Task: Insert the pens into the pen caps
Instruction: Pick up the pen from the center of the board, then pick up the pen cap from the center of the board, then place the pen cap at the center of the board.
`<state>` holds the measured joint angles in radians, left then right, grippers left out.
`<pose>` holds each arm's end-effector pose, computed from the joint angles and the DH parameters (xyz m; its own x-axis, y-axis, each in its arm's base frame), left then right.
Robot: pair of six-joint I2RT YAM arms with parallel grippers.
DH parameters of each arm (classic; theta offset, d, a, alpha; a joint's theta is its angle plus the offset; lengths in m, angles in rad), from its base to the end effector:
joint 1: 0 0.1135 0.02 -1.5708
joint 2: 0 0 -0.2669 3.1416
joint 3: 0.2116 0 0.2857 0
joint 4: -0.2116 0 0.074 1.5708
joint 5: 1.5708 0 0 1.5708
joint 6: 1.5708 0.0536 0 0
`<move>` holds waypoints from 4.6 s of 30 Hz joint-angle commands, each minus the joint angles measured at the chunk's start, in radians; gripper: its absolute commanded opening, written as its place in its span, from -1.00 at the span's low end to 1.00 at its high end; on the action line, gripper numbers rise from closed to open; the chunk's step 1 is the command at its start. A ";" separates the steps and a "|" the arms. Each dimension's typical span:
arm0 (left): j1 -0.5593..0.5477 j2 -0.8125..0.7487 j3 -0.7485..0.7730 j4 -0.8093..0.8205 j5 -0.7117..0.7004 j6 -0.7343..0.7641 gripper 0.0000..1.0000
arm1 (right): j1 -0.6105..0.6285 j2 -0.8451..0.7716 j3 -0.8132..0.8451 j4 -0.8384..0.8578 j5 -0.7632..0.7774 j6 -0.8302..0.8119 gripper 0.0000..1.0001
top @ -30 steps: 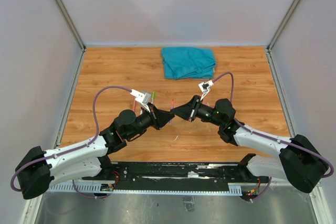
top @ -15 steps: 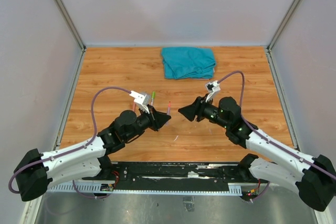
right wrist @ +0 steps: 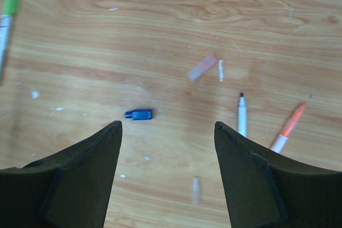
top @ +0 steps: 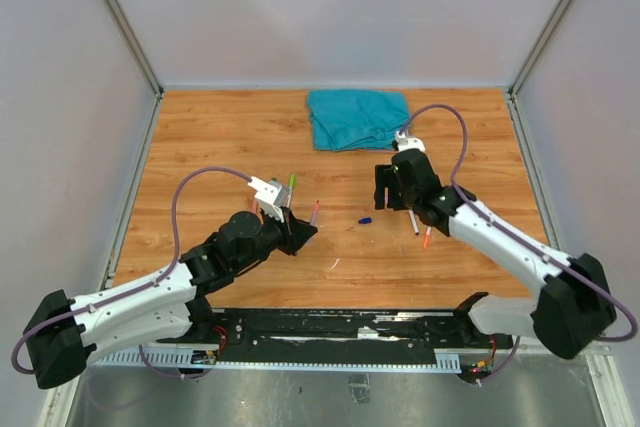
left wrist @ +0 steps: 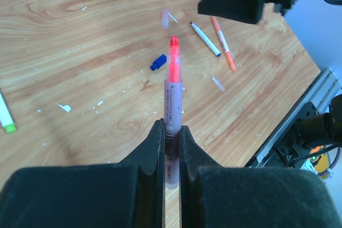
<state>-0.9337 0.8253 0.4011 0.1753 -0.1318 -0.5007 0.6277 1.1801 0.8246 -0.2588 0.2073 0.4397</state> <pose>0.1493 -0.1899 0.2180 -0.4747 -0.1585 -0.8658 0.5622 0.7022 -0.4368 0.2529 0.1699 0.2464 -0.6088 0.0729 -0.7899 -0.1983 0.9502 0.2405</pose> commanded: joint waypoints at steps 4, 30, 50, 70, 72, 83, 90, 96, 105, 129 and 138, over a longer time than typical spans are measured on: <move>-0.004 -0.023 0.032 -0.032 -0.003 0.022 -0.99 | -0.095 0.249 0.151 -0.157 -0.020 0.023 0.42; -0.004 -0.082 0.001 -0.074 -0.015 -0.012 -0.99 | -0.184 0.626 0.314 -0.186 0.017 0.206 0.30; -0.004 -0.085 -0.002 -0.089 -0.031 -0.021 -0.99 | -0.186 0.631 0.274 -0.163 0.005 0.177 -0.43; -0.004 -0.112 0.057 -0.177 -0.096 -0.007 -0.99 | -0.184 0.269 -0.006 0.214 -0.443 -0.128 -0.90; -0.004 -0.130 0.070 -0.202 -0.119 -0.003 -0.99 | -0.183 0.213 -0.073 0.300 -0.585 -0.158 -0.95; -0.004 -0.212 0.135 -0.308 -0.224 0.017 -0.99 | 0.006 0.022 -0.217 0.515 -0.981 -0.423 -0.99; -0.004 -0.253 0.186 -0.367 -0.235 0.023 -0.99 | 0.187 0.082 -0.115 0.294 -0.709 -0.615 -0.90; -0.004 -0.310 0.231 -0.438 -0.268 0.032 -0.99 | 0.249 0.144 -0.012 0.096 -0.540 -0.680 -0.97; -0.004 -0.362 0.298 -0.526 -0.332 0.061 -0.99 | 0.322 0.355 0.127 -0.147 -0.449 -0.755 -0.99; -0.004 -0.409 0.311 -0.604 -0.396 0.062 -0.99 | 0.360 0.490 0.184 -0.162 -0.362 -0.771 -0.31; -0.004 -0.381 0.356 -0.661 -0.410 0.097 -0.99 | 0.360 0.271 0.094 0.021 -0.150 -0.534 0.15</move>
<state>-0.9337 0.4332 0.7078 -0.4648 -0.5144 -0.4343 0.9771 1.5623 0.9485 -0.3531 -0.1059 -0.2615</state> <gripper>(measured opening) 0.076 0.544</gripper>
